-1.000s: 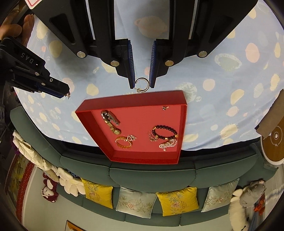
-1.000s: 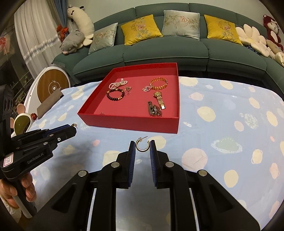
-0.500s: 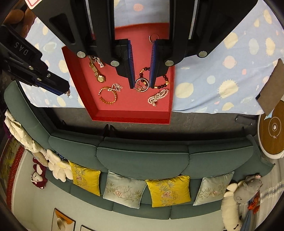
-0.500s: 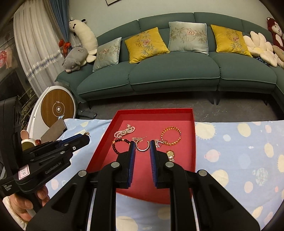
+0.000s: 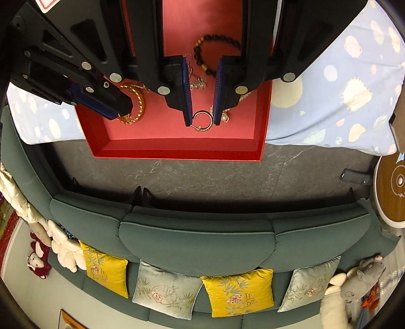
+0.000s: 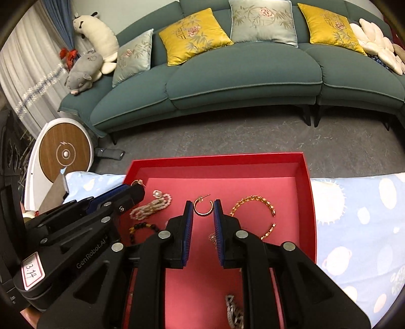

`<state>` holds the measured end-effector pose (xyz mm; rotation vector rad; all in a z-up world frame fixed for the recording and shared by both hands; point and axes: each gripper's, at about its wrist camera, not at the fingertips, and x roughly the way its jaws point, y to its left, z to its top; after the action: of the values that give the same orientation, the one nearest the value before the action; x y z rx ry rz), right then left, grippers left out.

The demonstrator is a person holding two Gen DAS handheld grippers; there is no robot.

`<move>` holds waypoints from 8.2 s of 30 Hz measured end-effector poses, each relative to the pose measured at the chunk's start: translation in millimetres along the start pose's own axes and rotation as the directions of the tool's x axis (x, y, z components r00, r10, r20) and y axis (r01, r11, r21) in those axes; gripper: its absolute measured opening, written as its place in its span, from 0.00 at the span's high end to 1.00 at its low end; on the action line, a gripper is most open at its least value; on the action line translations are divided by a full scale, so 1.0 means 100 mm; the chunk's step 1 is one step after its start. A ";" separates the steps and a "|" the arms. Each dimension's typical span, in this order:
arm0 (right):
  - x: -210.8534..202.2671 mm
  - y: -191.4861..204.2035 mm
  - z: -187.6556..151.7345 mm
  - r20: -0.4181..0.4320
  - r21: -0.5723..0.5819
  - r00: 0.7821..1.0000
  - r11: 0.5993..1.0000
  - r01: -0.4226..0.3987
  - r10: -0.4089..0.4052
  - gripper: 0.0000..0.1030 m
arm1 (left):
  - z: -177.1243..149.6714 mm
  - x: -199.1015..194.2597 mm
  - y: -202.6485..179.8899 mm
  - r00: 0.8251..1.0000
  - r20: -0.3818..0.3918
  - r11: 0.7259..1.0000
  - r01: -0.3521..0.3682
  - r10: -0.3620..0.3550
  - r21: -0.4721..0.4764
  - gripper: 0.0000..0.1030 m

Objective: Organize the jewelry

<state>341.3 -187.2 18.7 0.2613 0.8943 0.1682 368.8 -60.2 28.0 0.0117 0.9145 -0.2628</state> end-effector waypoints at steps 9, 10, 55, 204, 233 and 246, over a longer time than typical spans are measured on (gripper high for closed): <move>0.25 -0.08 0.01 -0.022 -0.016 1.000 1.000 0.014 -0.014 0.85 | -0.04 0.23 0.08 1.000 -0.022 1.000 -0.015 0.015 0.004 0.87; 0.26 -0.08 0.00 -0.024 -0.017 1.000 1.000 0.014 -0.015 0.85 | -0.04 0.24 0.09 1.000 -0.023 1.000 -0.019 0.019 0.003 0.87; 0.09 -0.12 -0.37 -0.067 -0.025 0.998 0.999 -0.023 0.022 0.82 | -0.46 0.08 0.15 0.996 -0.092 0.999 -0.001 -0.003 -0.047 0.63; -1.73 0.31 -2.15 0.157 -0.096 0.962 0.966 0.239 -0.223 0.07 | -2.21 -1.66 -0.09 0.971 0.061 0.972 -0.229 0.232 -0.056 0.21; -1.73 0.35 -2.18 0.164 -0.097 0.961 0.966 0.239 -0.221 0.07 | -2.24 -1.70 -0.05 0.970 0.088 0.972 -0.219 0.226 -0.086 0.21; -1.72 0.37 -2.19 0.168 -0.095 0.962 0.968 0.233 -0.216 0.07 | -2.25 -1.72 -0.04 0.967 0.105 0.972 -0.222 0.230 -0.082 0.21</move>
<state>61.5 -161.9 27.0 0.0635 0.7490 -0.0127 92.1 1.2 25.2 0.0366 0.8000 -0.0187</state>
